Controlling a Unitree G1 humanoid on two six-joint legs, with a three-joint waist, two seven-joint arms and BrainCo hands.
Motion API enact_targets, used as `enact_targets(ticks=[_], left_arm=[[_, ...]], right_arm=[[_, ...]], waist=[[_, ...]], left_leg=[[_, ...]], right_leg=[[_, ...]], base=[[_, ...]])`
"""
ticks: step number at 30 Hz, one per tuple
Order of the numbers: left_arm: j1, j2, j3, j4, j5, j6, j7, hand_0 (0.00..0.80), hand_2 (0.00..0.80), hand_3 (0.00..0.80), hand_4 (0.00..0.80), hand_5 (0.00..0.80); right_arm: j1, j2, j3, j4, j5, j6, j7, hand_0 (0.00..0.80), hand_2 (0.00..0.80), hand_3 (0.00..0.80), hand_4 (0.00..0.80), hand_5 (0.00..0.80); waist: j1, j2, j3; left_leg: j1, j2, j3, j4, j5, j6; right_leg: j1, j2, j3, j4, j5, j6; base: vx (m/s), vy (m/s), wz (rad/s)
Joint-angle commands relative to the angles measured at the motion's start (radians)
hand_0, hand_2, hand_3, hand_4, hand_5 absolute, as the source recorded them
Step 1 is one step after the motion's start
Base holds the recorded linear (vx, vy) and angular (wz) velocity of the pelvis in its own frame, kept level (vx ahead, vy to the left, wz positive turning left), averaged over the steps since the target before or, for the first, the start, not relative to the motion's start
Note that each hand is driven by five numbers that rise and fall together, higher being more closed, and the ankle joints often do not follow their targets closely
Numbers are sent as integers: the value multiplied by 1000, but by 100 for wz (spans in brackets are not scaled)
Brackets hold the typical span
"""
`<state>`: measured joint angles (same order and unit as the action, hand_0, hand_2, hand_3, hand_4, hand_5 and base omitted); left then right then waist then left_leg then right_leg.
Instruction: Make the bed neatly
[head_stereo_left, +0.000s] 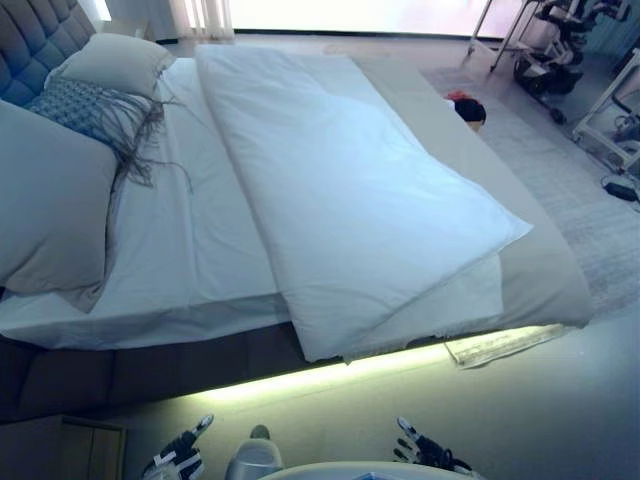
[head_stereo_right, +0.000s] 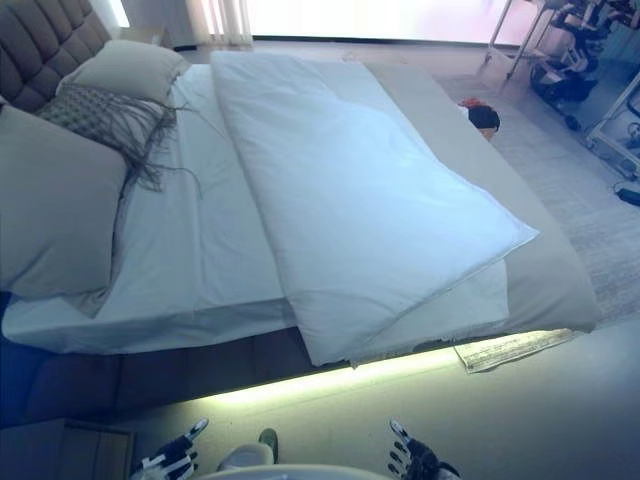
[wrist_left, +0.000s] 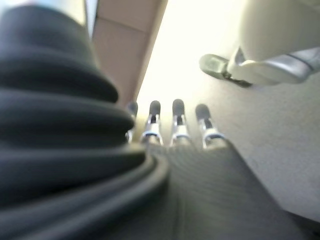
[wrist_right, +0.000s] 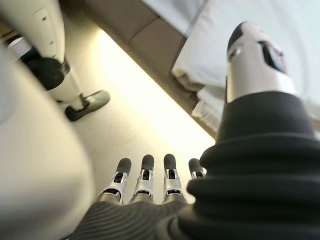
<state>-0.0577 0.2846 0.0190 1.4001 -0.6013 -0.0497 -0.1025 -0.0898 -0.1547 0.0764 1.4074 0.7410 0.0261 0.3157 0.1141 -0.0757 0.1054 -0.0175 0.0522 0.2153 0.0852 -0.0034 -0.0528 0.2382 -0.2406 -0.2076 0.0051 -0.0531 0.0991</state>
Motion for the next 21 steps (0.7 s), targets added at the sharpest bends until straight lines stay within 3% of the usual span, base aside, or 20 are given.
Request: enact_targets(ticks=[1, 4, 6, 10, 12, 14, 15, 18, 21], left_arm=[[0, -22, -36, 48, 47, 3, -13, 0, 0, 0, 0, 0], [0, -21, -63, 46, 77, 7, -21, 0, 0, 0, 0, 0], [-1, -20, -75, 46, 84, 9, -16, 0, 0, 0, 0, 0], [-20, -10, -78, 36, 41, 8, -9, 0, 0, 0, 0, 0], [-35, -2, -80, 23, 26, 8, -11, 0, 0, 0, 0, 0], [-56, 10, -87, 1, 14, 19, -1, 0, 0, 0, 0, 0], [-59, 14, -86, -7, 12, 25, 4, 0, 0, 0, 0, 0], [-35, 10, -68, -8, 12, 22, 16, 0, 0, 0, 0, 0], [7, -8, -54, -14, -22, 9, 11, 0, 0, 0, 0, 0]], right_arm=[[-25, -51, -16, -26, 42, -12, -29, 0, 0, 0, 0, 0], [-15, -57, -31, -28, 87, -11, -54, 0, 0, 0, 0, 0], [-8, -70, -38, -24, 99, -8, -52, 0, 0, 0, 0, 0], [-15, -84, -39, -11, 141, -21, -36, 0, 0, 0, 0, 0], [-30, -89, -40, -22, 149, -28, -38, 0, 0, 0, 0, 0], [-56, -87, -46, -45, 156, -23, -43, 0, 0, 0, 0, 0], [-61, -85, -50, -54, 148, -18, -45, 0, 0, 0, 0, 0], [-51, -80, -59, -54, 110, -6, -56, 0, 0, 0, 0, 0], [-26, -80, -66, -61, 107, -21, -71, 0, 0, 0, 0, 0]], waist=[[-9, 48, -29], [-25, 44, -33], [-47, 64, -19], [-71, 85, 19], [-79, 72, 45], [-88, 58, 73], [-90, 54, 82], [-95, 36, 84], [-103, 34, 76]], left_leg=[[-171, 47, -32, 58, 54, 19], [-131, -6, -27, 29, 29, 61], [-63, -12, -19, 0, 15, 73], [-4, 17, -11, -7, 5, 41], [-6, 28, -9, 19, -25, 23], [-7, 67, 7, 53, -73, -2], [-1, 90, 17, 68, -89, -10], [13, 152, 27, 124, -108, -23], [52, 200, 21, 112, -80, -46]], right_leg=[[79, -7, 15, 152, -62, 46], [-4, -41, 34, 327, 90, 57], [-139, -62, 28, 439, 123, 39], [-233, -56, 6, 244, 74, 1], [-313, -101, 5, 115, 185, 35], [-386, -145, -7, -10, 279, 78], [-396, -159, -17, -18, 290, 84], [-367, -151, -25, 65, 236, 92], [-351, -125, -37, 148, 181, 91]], base=[[176, 183, 10], [170, 174, 2], [181, 131, 0], [124, -160, -10], [27, -392, -10], [63, -530, -2], [164, -511, -2], [259, -452, 14], [241, -287, 36]])
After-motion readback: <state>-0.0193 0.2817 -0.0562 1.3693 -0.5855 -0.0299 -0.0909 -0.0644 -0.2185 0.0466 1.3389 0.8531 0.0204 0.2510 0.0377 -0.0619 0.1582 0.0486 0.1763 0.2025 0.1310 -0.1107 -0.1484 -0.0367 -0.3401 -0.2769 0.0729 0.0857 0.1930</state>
